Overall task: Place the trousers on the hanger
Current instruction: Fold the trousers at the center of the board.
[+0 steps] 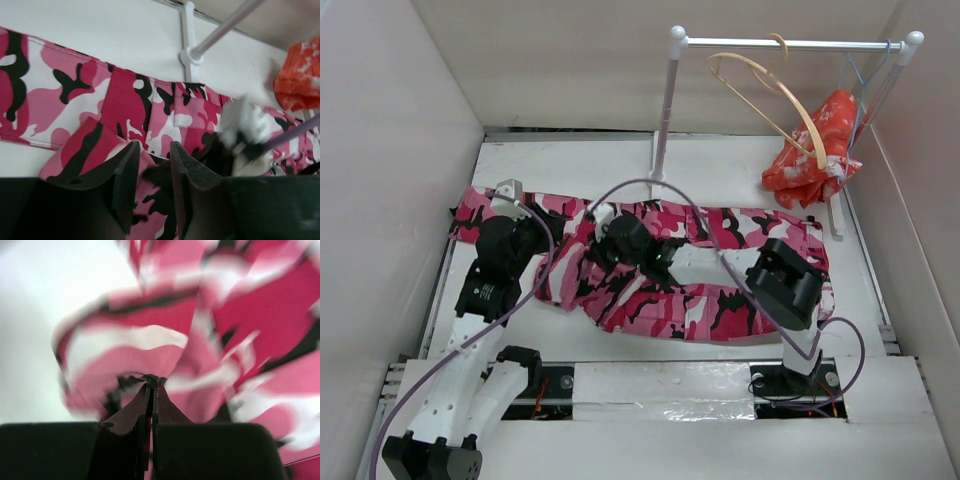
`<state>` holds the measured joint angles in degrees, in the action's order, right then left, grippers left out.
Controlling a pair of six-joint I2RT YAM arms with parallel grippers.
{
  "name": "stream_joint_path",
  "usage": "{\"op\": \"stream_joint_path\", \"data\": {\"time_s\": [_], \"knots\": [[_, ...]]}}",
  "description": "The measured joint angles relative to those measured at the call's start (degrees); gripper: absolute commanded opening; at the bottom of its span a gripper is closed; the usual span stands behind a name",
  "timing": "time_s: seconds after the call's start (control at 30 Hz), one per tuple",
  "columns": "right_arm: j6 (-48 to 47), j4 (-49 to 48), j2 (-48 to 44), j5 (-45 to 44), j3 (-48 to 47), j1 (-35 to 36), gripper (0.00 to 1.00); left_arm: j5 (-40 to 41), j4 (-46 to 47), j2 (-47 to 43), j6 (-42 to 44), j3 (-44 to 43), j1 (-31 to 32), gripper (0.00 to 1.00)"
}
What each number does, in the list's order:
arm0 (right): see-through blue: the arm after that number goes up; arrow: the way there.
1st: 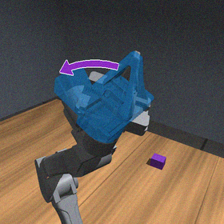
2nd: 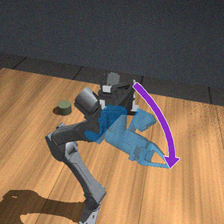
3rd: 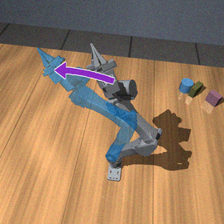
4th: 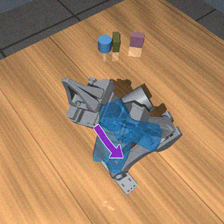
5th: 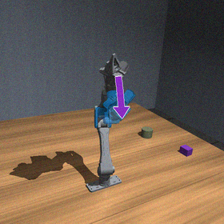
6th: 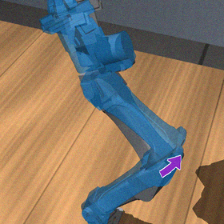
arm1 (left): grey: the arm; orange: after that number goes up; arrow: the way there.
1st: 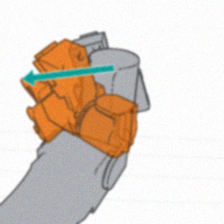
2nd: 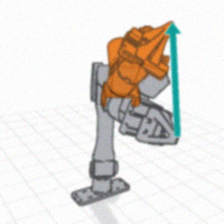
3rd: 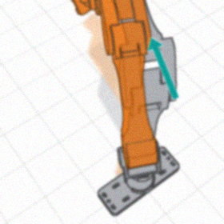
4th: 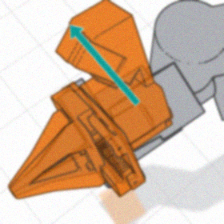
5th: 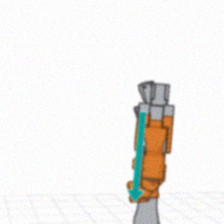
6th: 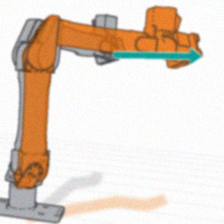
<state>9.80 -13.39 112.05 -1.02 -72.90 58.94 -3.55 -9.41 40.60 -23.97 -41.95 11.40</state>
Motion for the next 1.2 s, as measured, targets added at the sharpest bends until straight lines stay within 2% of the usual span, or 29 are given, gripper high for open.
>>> {"op": "stream_joint_path", "data": {"time_s": [0.13, 0.37, 0.43, 0.57, 0.73, 0.77, 0.8, 0.87, 0.9, 0.93, 1.0, 1.07, 1.17, 1.2], "knots": [[-1.2, 0.13, -3.28, 4.48, -5.92, -7.08, 0.0, -4.02, 0.61, 1.46, 1.55, 0.26, 0.17, 0.37], [-2.99, 2.23, -1.53, 11.76, -12.81, -16.39, 0.0, -10.05, 3.41, 10.16, 2.62, 0.26, 0.5, 0.35], [-3.21, 2.82, 0.7, 13.64, -14.27, -17.4, 0.0, -9.2, 3.32, 14.16, 2.91, 0.13, 2.25, 0.35], [-3.39, 4.72, 6.82, 17.64, -17.75, -18.38, 0.0, -3.76, 1.07, 20.94, 3.69, -2.45, 9.84, 0.33], [-2.67, 8.61, 12.76, 20.41, -21.31, -18.4, 0.0, 1.16, 1.42, 20.65, 3.5, -5.18, 12.46, 0.31], [-2.43, 9.97, 13.79, 21.05, -22.49, -18.27, 0.02, 2.01, 1.6, 20.13, 3.34, -5.2, 12.46, 0.3], [-2.25, 10.82, 14.8, 21.44, -23.89, -18.21, 0.19, 2.97, 1.6, 19.54, 3.26, -5.2, 12.44, 0.29], [-1.99, 11.91, 16.44, 22.01, -26.71, -17.99, 0.42, 4.57, 1.57, 19.04, 3.13, -5.27, 12.44, 0.28], [-1.68, 11.89, 16.57, 22.23, -26.82, -18.01, 0.61, 5.01, 1.42, 19.06, 3.13, -5.44, 12.44, 0.28], [-1.2, 11.72, 16.15, 22.45, -26.38, -18.1, 0.66, 5.31, 1.2, 19.41, 3.1, -5.7, 12.48, 0.28], [-0.5, 10.56, 14.08, 23.93, -23.58, -18.75, 0.71, 7.1, 0.04, 20.9, 3.17, -7.5, 14.01, 0.28], [0.72, 9.6, 10.54, 25.11, -19.23, -20.13, 0.72, 9.16, -0.52, 23.71, 3.21, -10.58, 17.31, 0.27], [2.23, 7.63, -0.76, 25.46, -8.9, -26.08, 0.72, 11.91, -0.22, 29.38, 3.32, -16.44, 23.04, 0.25], [2.56, 7.17, -4.26, 25.31, -6.51, -28.24, 0.61, 12.87, 0.46, 31.15, 3.32, -17.94, 24.85, 0.23]]}}
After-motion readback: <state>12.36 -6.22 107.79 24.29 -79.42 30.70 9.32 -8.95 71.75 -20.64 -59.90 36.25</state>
